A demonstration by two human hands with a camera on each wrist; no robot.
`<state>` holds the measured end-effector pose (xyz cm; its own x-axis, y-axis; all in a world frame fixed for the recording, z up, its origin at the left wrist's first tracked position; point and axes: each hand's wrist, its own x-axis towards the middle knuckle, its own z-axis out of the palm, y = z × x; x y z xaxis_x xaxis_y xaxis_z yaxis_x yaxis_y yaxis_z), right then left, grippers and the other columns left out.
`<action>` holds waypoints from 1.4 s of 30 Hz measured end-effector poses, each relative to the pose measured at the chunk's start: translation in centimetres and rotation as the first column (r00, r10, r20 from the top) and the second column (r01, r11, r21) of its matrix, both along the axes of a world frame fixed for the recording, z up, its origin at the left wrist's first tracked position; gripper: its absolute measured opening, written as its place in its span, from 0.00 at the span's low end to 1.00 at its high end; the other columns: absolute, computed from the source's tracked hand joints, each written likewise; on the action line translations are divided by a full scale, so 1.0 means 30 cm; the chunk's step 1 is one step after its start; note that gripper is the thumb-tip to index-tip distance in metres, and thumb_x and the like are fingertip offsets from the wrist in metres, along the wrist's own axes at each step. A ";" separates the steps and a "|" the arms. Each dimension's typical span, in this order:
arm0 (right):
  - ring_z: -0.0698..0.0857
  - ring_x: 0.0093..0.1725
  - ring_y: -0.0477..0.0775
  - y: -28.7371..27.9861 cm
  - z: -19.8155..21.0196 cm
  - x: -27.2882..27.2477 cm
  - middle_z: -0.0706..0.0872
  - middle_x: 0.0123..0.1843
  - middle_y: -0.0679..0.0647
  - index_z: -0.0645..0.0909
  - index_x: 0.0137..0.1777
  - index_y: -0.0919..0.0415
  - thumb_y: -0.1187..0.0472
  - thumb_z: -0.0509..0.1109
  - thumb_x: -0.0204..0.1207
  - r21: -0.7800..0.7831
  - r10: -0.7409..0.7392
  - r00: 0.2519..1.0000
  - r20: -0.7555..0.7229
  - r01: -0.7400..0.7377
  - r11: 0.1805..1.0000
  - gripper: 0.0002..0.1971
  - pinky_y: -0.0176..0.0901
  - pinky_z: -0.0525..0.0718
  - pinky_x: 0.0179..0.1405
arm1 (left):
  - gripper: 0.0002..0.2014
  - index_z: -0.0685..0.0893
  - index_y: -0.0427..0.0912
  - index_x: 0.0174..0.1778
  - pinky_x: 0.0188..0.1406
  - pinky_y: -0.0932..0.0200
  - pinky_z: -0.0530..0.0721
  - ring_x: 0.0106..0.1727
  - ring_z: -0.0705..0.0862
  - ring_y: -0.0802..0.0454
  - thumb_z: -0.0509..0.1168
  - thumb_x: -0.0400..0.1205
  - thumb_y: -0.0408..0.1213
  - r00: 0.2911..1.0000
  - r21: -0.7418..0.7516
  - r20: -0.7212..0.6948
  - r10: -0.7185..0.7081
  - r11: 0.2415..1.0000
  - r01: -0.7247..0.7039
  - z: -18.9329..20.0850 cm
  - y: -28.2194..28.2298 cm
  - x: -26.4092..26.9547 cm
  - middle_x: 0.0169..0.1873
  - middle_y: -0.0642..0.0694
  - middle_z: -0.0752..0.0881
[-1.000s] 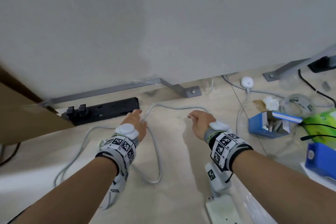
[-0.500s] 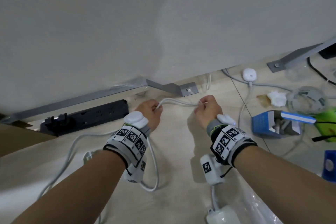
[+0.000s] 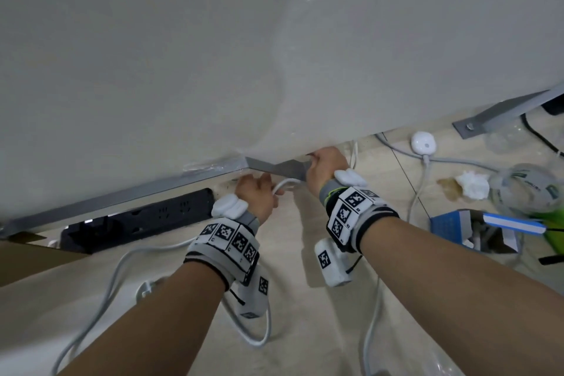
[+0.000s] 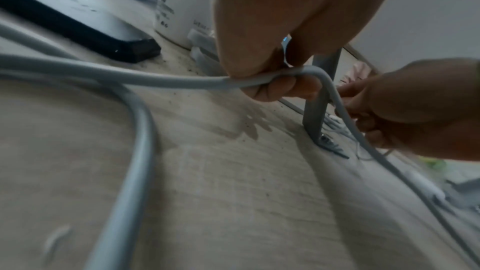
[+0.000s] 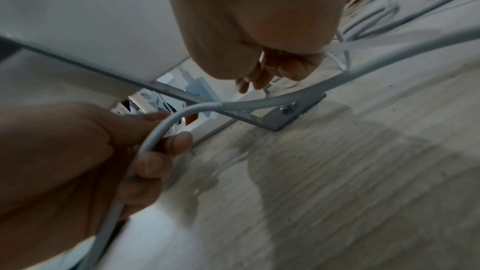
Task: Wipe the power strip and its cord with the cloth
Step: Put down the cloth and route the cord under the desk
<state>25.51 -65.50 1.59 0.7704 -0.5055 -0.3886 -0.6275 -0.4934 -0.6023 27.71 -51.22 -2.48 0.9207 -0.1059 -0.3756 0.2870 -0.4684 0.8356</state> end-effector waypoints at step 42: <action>0.81 0.37 0.49 0.035 -0.105 -0.141 0.87 0.37 0.52 0.85 0.38 0.59 0.54 0.68 0.78 0.349 -0.288 0.944 0.159 0.219 0.911 0.11 0.42 0.80 0.44 | 0.07 0.86 0.43 0.43 0.22 0.63 0.66 0.30 0.76 0.54 0.66 0.81 0.41 0.867 -0.228 -0.430 -0.252 0.959 0.166 0.034 -0.081 0.014 0.32 0.50 0.87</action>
